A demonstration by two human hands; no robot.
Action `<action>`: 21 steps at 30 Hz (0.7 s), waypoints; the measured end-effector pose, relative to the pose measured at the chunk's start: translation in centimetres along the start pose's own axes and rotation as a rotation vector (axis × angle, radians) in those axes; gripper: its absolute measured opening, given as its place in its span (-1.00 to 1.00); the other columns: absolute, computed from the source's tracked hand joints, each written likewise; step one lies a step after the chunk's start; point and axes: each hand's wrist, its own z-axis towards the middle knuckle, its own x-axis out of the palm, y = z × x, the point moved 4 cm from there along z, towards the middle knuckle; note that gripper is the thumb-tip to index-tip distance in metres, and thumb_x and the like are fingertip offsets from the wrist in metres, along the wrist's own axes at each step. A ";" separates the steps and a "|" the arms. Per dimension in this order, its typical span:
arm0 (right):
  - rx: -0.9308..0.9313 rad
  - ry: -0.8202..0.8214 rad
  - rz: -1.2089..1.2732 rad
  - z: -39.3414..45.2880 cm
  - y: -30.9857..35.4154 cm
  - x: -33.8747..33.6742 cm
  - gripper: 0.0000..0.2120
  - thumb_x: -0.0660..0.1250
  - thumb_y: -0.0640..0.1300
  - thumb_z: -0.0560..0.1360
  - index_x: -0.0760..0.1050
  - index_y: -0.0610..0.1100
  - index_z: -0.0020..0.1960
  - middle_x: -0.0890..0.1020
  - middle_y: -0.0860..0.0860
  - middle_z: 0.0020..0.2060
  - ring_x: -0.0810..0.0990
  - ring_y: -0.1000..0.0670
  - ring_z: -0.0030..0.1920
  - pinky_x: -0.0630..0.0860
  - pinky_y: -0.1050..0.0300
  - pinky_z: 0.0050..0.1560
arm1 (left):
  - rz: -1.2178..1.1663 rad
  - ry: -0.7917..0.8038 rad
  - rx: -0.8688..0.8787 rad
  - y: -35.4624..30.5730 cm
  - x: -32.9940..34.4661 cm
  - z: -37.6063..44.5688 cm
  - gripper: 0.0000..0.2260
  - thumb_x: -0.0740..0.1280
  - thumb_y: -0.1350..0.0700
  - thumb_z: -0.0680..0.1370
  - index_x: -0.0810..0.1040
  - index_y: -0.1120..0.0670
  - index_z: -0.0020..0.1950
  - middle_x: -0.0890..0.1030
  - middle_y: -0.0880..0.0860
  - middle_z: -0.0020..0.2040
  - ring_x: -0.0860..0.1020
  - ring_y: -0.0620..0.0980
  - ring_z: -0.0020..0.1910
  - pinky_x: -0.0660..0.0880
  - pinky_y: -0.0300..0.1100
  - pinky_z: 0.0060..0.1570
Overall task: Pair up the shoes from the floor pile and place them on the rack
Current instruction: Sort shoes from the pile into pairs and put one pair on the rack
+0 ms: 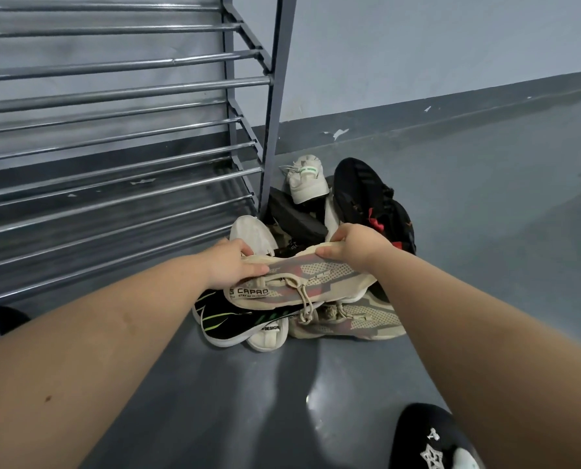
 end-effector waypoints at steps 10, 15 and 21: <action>-0.069 -0.084 0.061 -0.6 1.5 -1.9 -0.55 0.31 0.21 0.47 0.48 -0.07 0.20 0.60 -0.02 0.04 0.54 -0.05 0.04 0.50 0.04 0.07 | -0.241 0.076 0.064 -0.3 -0.4 -1.4 -0.48 0.41 -0.23 0.38 0.45 -0.06 0.27 0.55 -0.08 0.06 0.54 -0.10 0.01 0.45 -0.24 -0.01; -0.162 -0.132 0.034 -1.5 3.9 -2.0 -0.54 0.33 0.21 0.45 0.49 -0.05 0.22 0.60 -0.04 0.08 0.54 -0.07 0.11 0.49 -0.01 0.16 | -0.256 0.092 0.061 1.5 -1.3 -2.6 -0.51 0.40 -0.19 0.40 0.48 -0.01 0.26 0.59 -0.05 0.16 0.57 -0.06 0.11 0.46 -0.11 0.24; -0.123 -0.387 0.049 -0.9 6.8 -1.4 -0.32 0.20 0.34 0.45 0.32 -0.07 0.41 0.40 -0.14 0.31 0.38 -0.19 0.30 0.39 -0.12 0.27 | -0.435 0.063 -0.007 5.7 -4.1 -5.4 -0.67 0.35 -0.17 0.43 0.53 0.02 0.04 0.64 0.01 -0.08 0.60 -0.03 -0.14 0.55 -0.13 -0.06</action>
